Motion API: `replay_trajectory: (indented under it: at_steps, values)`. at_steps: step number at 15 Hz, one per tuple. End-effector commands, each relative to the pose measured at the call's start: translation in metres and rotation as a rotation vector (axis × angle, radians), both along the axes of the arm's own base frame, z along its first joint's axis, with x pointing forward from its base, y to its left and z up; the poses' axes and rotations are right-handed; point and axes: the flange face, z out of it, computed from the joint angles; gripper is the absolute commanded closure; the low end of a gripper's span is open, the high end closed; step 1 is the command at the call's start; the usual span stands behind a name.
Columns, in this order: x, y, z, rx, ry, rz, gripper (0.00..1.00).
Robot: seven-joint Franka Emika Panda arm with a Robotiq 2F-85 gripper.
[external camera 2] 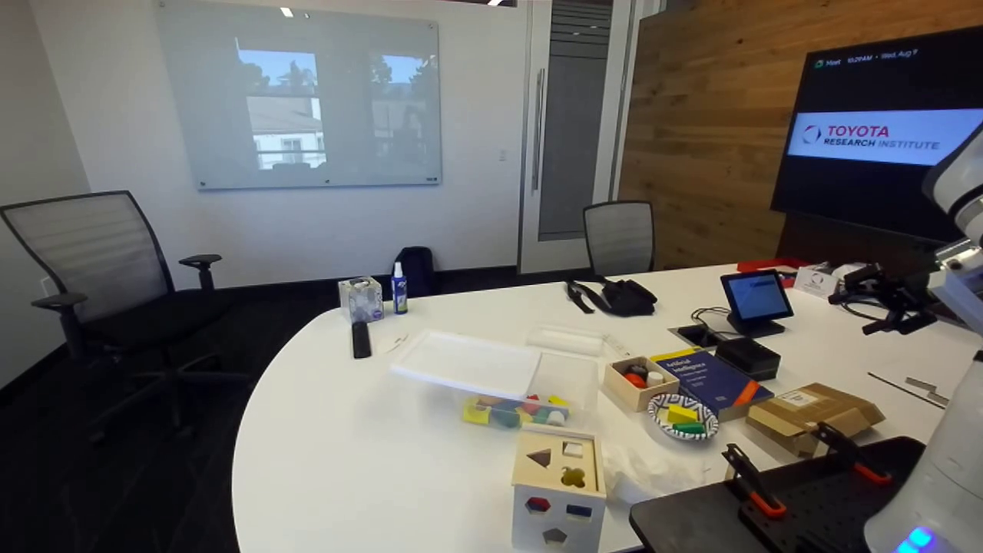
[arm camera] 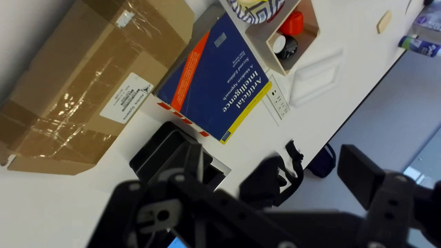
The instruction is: Open the cardboard box
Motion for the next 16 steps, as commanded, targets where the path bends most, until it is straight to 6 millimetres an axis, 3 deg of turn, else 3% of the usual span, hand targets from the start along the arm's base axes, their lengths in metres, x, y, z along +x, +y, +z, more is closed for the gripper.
replay_trajectory:
  at_steps: [1, 5, 9, 13, 16]
  values:
    - [0.001, -0.006, -0.015, 0.032, 0.005, -0.047, 0.0]
    - [-0.016, -0.004, -0.05, 0.119, 0.075, -0.108, 0.0]
    - [-0.013, -0.014, -0.105, 0.195, 0.139, -0.154, 0.0]
    - [-0.004, -0.048, -0.181, 0.232, 0.219, -0.177, 0.0]
    - [-0.005, -0.084, -0.237, 0.237, 0.255, -0.188, 0.0]
